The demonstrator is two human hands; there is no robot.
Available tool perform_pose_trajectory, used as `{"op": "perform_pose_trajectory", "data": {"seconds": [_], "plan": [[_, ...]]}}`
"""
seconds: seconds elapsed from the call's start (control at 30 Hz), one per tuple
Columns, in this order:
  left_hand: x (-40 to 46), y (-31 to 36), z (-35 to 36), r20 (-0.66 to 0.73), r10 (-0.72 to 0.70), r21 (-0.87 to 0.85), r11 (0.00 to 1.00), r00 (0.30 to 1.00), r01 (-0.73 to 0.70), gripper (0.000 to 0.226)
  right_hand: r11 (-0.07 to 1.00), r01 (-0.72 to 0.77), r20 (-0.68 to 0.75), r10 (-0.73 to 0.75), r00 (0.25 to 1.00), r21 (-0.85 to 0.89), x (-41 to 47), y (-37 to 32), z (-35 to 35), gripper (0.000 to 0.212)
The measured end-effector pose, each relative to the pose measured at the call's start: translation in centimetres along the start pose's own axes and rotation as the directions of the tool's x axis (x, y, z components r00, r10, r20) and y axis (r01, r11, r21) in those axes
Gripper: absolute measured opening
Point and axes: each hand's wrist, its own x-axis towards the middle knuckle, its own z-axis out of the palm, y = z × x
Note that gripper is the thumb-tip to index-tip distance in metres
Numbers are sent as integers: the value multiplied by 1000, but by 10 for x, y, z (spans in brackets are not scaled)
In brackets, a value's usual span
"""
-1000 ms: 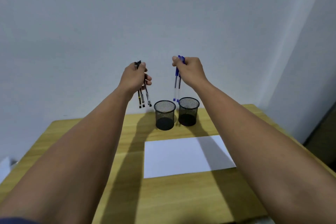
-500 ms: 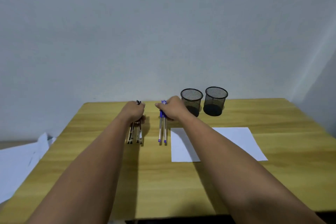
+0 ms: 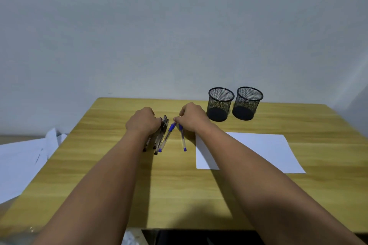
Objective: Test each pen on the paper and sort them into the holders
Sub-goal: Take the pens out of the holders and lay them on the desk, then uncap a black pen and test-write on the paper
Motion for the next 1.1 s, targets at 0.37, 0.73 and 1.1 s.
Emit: {"op": "perform_pose_trajectory", "data": {"seconds": [0.37,0.73,1.1], "plan": [[-12,-17,-4,6,4,-98,995,1000,-3,24,990,36,28,-33,999,-133,-16,-20,9,18],[-6,-35,-2,12,0,-133,991,1000,1,10,982,45,122,-23,992,-184,-21,-50,30,29],[-15,-31,-16,-162,139,-98,983,977,-156,43,988,-123,203,102,974,96,-31,-60,-18,21]]}}
